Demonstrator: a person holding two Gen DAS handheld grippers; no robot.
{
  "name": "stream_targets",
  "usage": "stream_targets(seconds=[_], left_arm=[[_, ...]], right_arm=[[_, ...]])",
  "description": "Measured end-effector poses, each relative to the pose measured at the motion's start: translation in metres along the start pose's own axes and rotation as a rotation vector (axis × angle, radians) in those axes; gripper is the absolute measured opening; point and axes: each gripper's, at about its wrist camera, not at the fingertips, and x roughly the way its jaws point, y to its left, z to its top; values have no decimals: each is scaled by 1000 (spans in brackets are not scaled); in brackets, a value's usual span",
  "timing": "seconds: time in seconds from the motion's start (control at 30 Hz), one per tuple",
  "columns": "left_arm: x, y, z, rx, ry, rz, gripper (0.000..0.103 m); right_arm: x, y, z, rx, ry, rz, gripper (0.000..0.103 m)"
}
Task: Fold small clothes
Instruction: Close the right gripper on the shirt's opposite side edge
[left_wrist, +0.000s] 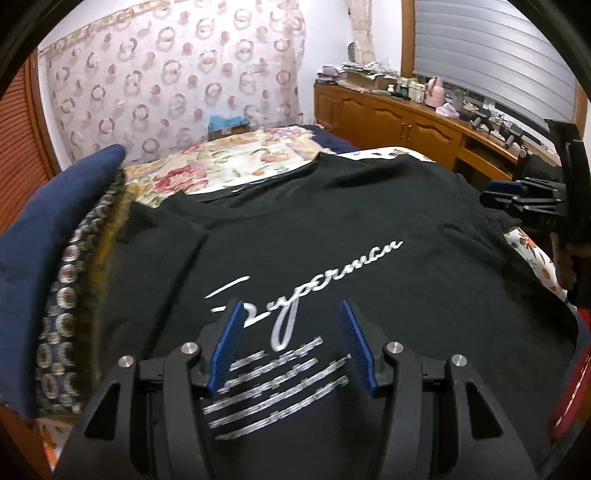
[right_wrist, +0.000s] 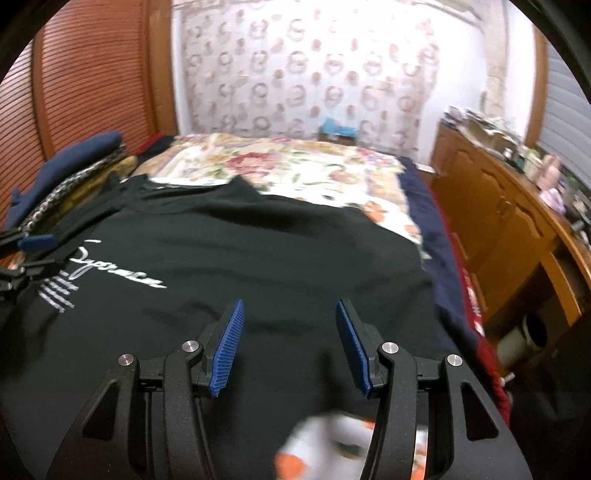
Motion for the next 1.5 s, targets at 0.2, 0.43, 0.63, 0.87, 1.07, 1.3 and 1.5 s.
stream_targets(seconds=[0.2, 0.43, 0.63, 0.87, 1.07, 1.3, 1.5], left_arm=[[22, -12, 5, -1, 43, -34, 53], [41, -20, 6, 18, 95, -45, 54], [43, -23, 6, 30, 97, -57, 60], [43, -23, 5, 34, 99, -57, 65], [44, -21, 7, 33, 101, -58, 67], [44, -22, 5, 34, 101, -55, 68], [45, -22, 6, 28, 101, -54, 69]], right_arm=[[-2, -37, -15, 37, 14, -70, 52], [0, -72, -27, 93, 55, -80, 52], [8, -86, -38, 134, 103, -41, 52], [14, -89, -38, 151, 137, -10, 50], [14, -88, -39, 153, 136, 2, 47], [14, -87, -37, 133, 134, -37, 25], [10, -85, -35, 76, 119, -67, 2]])
